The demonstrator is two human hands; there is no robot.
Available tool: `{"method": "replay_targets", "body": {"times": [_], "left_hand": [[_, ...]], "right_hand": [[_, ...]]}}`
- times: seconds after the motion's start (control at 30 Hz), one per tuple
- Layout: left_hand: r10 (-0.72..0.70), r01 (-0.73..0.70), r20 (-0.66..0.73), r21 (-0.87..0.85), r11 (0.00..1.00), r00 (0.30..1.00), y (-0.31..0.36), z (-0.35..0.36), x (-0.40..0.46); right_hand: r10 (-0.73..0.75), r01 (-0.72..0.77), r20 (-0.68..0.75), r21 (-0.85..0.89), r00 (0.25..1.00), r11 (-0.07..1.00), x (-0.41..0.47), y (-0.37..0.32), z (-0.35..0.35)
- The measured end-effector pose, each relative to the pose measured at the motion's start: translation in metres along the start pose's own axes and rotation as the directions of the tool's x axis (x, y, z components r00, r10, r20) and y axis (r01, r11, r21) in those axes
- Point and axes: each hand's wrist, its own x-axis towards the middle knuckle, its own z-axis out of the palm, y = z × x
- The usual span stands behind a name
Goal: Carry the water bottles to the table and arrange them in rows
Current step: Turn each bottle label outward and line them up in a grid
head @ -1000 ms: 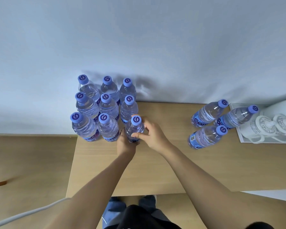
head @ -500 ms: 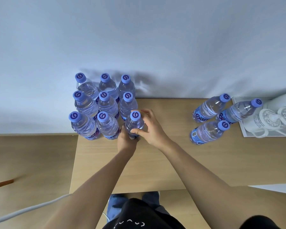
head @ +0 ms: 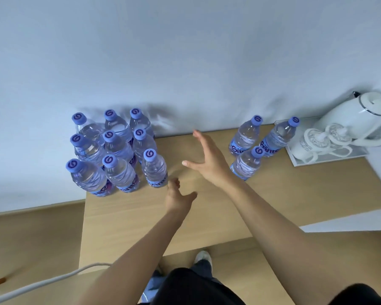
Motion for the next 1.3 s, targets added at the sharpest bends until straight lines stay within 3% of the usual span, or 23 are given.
{"method": "replay_targets", "body": {"times": [0.2,0.37,0.73,0.9,1.03,1.3], "left_hand": [[0.145,-0.154,0.142,0.057,0.986,0.979,0.047,0.042,-0.003],[0.210,-0.241,0.210,0.131,0.962,0.955,0.067,0.069,-0.008],[0.183,-0.220,0.173,0.227,0.949,0.968,0.051,0.076,-0.026],[0.140,-0.169,0.135,0.229,0.959,0.981,0.037,0.065,-0.030],[0.121,-0.150,0.140,0.225,0.963,0.983,0.030,0.055,-0.032],[0.177,-0.197,0.209,0.081,0.977,0.962,0.047,0.026,-0.042]], "right_hand": [[-0.004,0.006,-0.194,0.009,0.981,1.000,-0.008,0.011,-0.074],[0.087,-0.085,-0.232,0.022,0.969,0.996,-0.019,0.042,-0.110],[0.360,-0.302,-0.155,0.305,0.920,0.903,-0.033,0.095,-0.094],[0.338,-0.277,-0.173,0.303,0.925,0.912,-0.029,0.096,-0.087],[0.319,-0.285,-0.087,0.275,0.944,0.918,-0.028,0.086,-0.084],[0.236,-0.255,0.098,0.403,0.967,0.879,-0.029,0.027,-0.085]]}}
